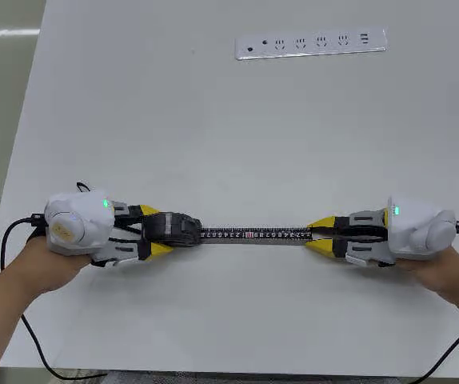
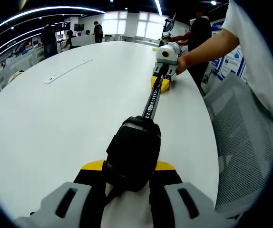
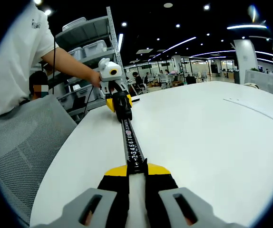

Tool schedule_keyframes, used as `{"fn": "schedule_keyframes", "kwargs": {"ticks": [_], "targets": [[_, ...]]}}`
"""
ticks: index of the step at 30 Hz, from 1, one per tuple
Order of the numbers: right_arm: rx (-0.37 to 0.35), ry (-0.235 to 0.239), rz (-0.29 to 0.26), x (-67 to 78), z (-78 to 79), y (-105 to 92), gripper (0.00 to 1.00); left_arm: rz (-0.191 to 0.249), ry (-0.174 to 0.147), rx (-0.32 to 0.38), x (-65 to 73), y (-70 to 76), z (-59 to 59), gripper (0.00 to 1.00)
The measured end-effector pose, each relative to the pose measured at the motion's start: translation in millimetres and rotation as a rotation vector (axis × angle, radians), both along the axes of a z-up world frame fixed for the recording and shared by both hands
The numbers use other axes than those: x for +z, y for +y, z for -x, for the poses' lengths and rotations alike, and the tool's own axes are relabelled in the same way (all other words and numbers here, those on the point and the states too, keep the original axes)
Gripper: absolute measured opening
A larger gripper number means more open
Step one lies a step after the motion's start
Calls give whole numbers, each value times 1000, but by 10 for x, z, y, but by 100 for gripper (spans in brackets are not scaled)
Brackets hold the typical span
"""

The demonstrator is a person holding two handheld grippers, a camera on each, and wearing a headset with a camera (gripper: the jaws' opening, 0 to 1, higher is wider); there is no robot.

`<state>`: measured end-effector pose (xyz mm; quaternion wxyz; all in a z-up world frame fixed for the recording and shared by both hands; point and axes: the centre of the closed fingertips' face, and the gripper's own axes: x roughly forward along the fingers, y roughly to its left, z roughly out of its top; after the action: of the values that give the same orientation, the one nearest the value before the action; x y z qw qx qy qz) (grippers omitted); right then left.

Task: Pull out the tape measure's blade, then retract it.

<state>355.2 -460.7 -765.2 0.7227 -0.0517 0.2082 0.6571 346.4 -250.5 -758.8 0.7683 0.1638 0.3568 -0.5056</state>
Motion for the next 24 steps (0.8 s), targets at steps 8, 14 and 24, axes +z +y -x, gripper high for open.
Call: {"fn": "schedule_keyframes", "kwargs": {"ticks": [8,14,24], "targets": [[-12,6,-2,6,-3,-100,9,-4,0,1,-2,2,0,31],[-18,7,-2,-9,-1,-190,9,-4,1,1,-7,6,1,31],[-29,14,-3,-24,-8,-288,9,-5,0,4,0,1,2,31]]}}
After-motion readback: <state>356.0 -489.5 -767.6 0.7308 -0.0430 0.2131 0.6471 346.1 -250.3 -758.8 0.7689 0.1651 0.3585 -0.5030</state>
